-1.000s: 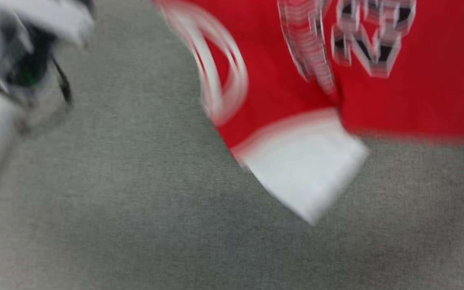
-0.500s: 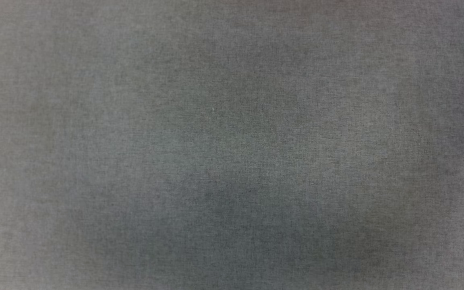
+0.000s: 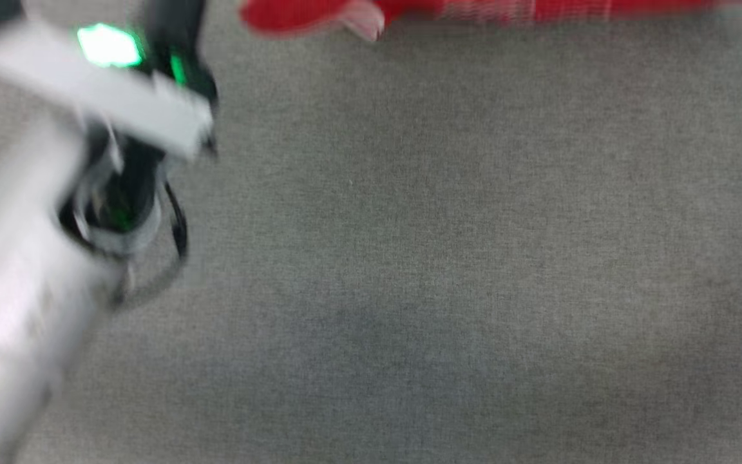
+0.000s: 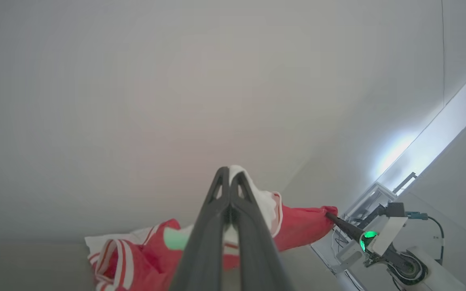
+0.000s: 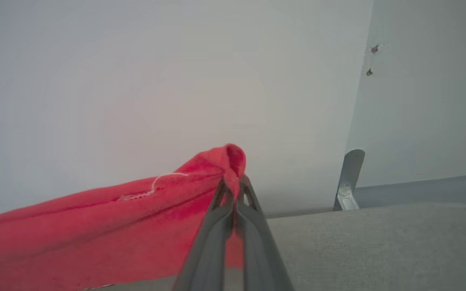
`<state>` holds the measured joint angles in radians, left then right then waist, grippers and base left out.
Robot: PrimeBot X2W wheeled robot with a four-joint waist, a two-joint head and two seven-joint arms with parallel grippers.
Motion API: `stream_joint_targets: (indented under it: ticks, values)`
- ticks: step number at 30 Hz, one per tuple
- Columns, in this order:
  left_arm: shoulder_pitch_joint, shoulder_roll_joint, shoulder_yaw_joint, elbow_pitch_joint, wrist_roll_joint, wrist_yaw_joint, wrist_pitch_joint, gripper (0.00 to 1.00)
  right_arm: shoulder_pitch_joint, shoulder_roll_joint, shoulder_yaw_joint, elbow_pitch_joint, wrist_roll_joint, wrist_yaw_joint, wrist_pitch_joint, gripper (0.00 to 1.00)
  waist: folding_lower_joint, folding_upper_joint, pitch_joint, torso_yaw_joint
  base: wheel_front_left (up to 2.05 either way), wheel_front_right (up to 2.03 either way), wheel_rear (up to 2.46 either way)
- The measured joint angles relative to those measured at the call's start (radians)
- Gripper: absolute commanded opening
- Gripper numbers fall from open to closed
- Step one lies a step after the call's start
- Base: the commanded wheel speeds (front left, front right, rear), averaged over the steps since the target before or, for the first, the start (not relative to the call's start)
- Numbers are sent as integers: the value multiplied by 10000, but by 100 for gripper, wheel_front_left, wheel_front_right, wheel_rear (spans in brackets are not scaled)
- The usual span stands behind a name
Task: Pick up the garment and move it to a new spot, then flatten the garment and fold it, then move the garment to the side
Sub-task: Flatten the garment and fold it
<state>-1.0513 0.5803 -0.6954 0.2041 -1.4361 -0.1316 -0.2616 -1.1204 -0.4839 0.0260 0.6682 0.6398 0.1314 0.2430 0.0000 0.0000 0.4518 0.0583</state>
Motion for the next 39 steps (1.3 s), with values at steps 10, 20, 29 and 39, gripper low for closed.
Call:
stream_joint_targets:
  ticks: [10, 20, 29, 39]
  values:
    - [5102, 73, 1149, -2677, 378, 2, -17, 0, 4966, -1087, 382, -3214, 1799, -2, 1135, 0, 1, 0, -598, -34, 0, 0, 0]
    - [8093, 671, 1290, -4704, 909, 2, -23, 0, 8536, -926, -1053, -6261, 2138, -2, 2142, 0, 0, 0, -1079, -183, 0, 0, 0]
    - [10156, 1087, 1946, -5998, 1465, 2, -25, 0, 10918, -209, -2619, -8640, 2033, -2, 3269, 0, 0, 0, -1323, -223, 0, 0, 0]
    - [11391, 1557, 2299, -7246, 2038, 2, -25, 0, 12327, 500, -3751, -10393, 1992, -2, 4103, 0, 0, 0, -1241, -229, 0, 0, 0]
